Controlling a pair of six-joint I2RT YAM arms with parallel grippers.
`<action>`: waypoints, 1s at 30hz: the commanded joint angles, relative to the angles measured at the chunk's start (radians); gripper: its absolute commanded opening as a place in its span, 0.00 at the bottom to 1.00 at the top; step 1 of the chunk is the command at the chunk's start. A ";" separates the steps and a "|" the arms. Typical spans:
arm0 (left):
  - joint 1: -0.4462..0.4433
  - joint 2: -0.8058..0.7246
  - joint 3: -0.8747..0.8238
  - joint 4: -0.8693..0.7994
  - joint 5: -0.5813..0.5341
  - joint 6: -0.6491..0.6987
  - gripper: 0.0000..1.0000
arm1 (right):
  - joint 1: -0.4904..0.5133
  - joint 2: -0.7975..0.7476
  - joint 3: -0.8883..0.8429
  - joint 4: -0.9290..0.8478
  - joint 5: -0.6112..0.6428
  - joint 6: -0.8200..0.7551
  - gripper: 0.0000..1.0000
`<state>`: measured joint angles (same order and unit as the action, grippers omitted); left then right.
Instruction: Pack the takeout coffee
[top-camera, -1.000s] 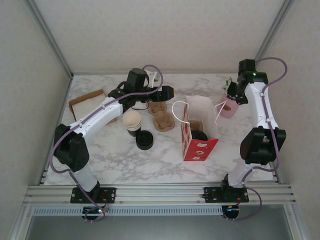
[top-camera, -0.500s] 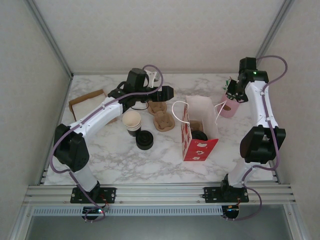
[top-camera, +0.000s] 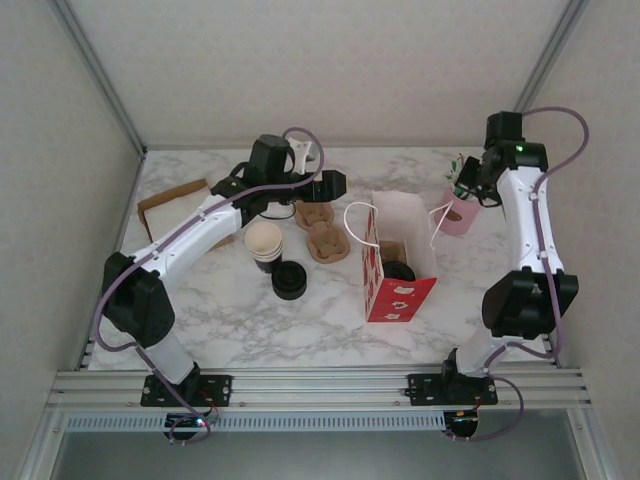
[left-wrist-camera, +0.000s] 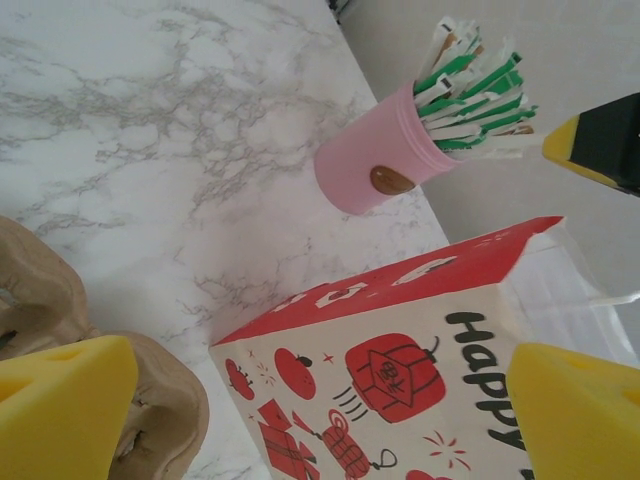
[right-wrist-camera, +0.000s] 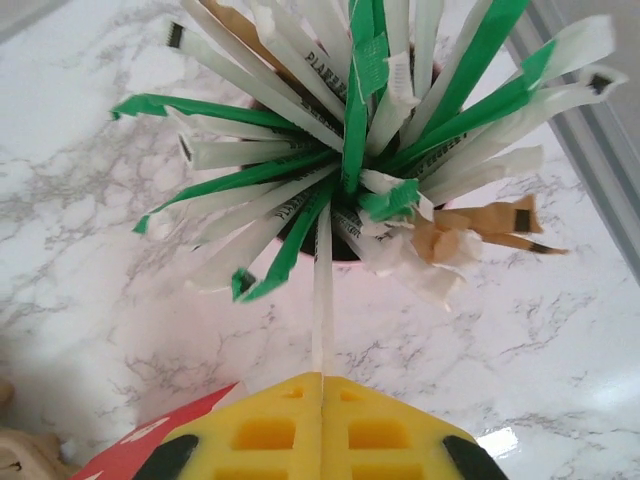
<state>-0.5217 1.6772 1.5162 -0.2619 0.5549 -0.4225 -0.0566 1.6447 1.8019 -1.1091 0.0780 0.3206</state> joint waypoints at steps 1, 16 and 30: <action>0.005 -0.064 -0.019 0.013 0.005 -0.011 0.95 | -0.005 -0.068 0.037 -0.034 0.003 -0.021 0.03; 0.000 -0.167 -0.066 0.021 -0.023 -0.029 0.95 | 0.033 -0.245 0.160 -0.137 -0.027 -0.034 0.04; 0.000 -0.214 -0.085 0.017 -0.021 -0.023 0.95 | 0.073 -0.381 0.369 -0.269 -0.168 -0.031 0.05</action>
<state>-0.5217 1.5002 1.4460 -0.2615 0.5457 -0.4416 0.0067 1.2896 2.1323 -1.3293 -0.0219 0.2985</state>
